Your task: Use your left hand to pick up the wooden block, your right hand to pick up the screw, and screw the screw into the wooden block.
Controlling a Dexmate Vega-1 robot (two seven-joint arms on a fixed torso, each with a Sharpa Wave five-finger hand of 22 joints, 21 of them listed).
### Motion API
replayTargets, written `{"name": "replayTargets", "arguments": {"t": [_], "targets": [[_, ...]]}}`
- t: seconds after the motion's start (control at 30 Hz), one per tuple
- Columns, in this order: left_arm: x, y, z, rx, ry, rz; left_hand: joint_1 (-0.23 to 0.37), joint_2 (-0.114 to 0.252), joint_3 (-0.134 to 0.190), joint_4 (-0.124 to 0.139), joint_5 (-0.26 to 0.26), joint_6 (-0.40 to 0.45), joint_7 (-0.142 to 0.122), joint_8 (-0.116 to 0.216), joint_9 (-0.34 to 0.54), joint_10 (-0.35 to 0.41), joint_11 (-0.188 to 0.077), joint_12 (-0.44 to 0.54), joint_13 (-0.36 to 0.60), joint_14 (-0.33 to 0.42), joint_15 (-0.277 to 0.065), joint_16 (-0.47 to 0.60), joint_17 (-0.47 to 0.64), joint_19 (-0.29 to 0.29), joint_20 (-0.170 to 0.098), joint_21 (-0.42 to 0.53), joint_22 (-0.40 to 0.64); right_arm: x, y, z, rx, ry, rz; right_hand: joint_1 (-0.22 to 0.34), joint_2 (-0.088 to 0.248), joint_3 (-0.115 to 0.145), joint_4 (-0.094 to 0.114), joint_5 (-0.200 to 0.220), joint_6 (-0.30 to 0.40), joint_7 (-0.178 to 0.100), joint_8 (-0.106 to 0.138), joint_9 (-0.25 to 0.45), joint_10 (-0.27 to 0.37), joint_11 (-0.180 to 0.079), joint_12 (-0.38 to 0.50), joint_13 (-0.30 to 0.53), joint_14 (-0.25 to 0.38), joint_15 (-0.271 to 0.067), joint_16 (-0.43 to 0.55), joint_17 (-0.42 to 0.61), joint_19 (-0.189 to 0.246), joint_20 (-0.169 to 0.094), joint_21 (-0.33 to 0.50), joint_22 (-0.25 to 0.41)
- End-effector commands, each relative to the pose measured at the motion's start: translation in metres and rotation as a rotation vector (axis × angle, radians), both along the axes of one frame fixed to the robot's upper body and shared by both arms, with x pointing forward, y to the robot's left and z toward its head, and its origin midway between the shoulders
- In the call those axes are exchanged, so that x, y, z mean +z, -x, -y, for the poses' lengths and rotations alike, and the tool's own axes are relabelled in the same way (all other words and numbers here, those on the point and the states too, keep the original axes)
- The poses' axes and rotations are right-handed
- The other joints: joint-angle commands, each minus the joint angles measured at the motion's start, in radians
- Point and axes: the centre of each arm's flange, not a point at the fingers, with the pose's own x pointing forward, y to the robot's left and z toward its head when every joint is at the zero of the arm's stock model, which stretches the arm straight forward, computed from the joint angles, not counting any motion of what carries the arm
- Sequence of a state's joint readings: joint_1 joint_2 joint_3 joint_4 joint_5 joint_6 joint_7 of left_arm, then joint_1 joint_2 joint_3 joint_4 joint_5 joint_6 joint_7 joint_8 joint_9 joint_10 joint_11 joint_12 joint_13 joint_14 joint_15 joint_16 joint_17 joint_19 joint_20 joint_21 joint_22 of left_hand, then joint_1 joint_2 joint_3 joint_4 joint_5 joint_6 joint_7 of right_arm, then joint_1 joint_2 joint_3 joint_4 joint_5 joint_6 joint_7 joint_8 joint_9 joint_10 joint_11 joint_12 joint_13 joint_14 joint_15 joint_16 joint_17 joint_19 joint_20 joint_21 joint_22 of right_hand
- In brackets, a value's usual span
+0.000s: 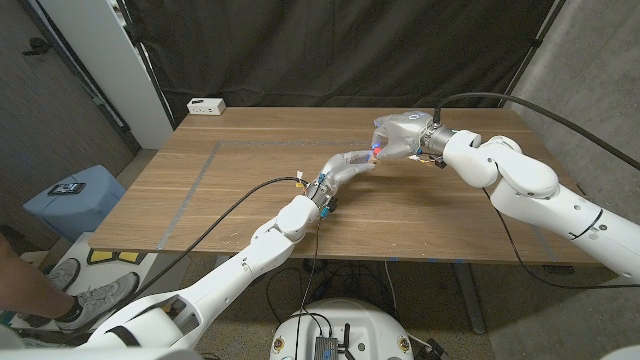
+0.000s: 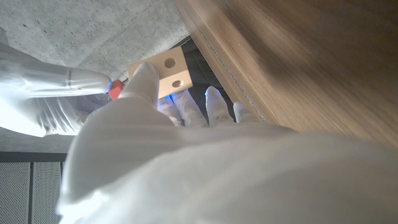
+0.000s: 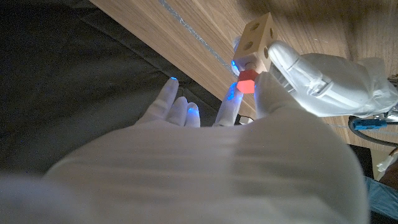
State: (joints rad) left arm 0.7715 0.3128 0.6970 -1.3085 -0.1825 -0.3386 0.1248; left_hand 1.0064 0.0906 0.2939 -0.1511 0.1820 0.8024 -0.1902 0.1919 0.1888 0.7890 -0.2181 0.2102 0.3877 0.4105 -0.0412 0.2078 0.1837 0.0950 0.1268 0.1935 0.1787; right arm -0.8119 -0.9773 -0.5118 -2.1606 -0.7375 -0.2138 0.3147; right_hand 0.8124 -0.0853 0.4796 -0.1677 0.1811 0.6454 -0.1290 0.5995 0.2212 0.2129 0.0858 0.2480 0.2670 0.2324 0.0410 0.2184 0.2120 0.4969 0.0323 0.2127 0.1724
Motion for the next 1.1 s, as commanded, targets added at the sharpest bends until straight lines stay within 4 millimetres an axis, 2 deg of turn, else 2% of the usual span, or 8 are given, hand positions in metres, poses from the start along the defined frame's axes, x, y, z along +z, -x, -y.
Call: {"name": "replayTargets", "arguments": {"t": [0.03, 1.1], "targets": [[0.0005, 0.0014, 0.0022, -0.005, -0.005, 0.003, 0.000, 0.004, 0.005, -0.001, 0.003, 0.009, 0.002, 0.006, 0.001, 0.009, 0.002, 0.004, 0.005, 0.008, -0.078, -0.002, 0.002, -0.002, 0.007, 0.009, 0.003, 0.0007, -0.0011, -0.0005, 0.010, -0.007, 0.005, 0.016, 0.002, 0.007, 0.003, -0.001, 0.018, -0.004, 0.009, 0.004, 0.012, -0.002, 0.007, 0.005, 0.011, -0.006, 0.006, 0.003, 0.010, -0.002, 0.005, 0.000], [-0.0011, 0.0032, 0.0050, -0.015, -0.014, 0.000, -0.002, 0.006, 0.007, 0.000, 0.003, 0.010, 0.004, 0.006, 0.001, 0.007, 0.002, 0.003, 0.005, 0.007, -0.076, -0.001, 0.003, 0.000, 0.007, 0.009, 0.003, -0.0005, 0.0007, 0.0023, 0.011, -0.051, 0.028, 0.010, 0.007, -0.015, 0.014, -0.004, 0.095, 0.022, 0.060, 0.025, 0.068, -0.002, 0.023, 0.002, 0.051, -0.036, 0.019, 0.011, 0.057, -0.033, 0.005, 0.000]]}}
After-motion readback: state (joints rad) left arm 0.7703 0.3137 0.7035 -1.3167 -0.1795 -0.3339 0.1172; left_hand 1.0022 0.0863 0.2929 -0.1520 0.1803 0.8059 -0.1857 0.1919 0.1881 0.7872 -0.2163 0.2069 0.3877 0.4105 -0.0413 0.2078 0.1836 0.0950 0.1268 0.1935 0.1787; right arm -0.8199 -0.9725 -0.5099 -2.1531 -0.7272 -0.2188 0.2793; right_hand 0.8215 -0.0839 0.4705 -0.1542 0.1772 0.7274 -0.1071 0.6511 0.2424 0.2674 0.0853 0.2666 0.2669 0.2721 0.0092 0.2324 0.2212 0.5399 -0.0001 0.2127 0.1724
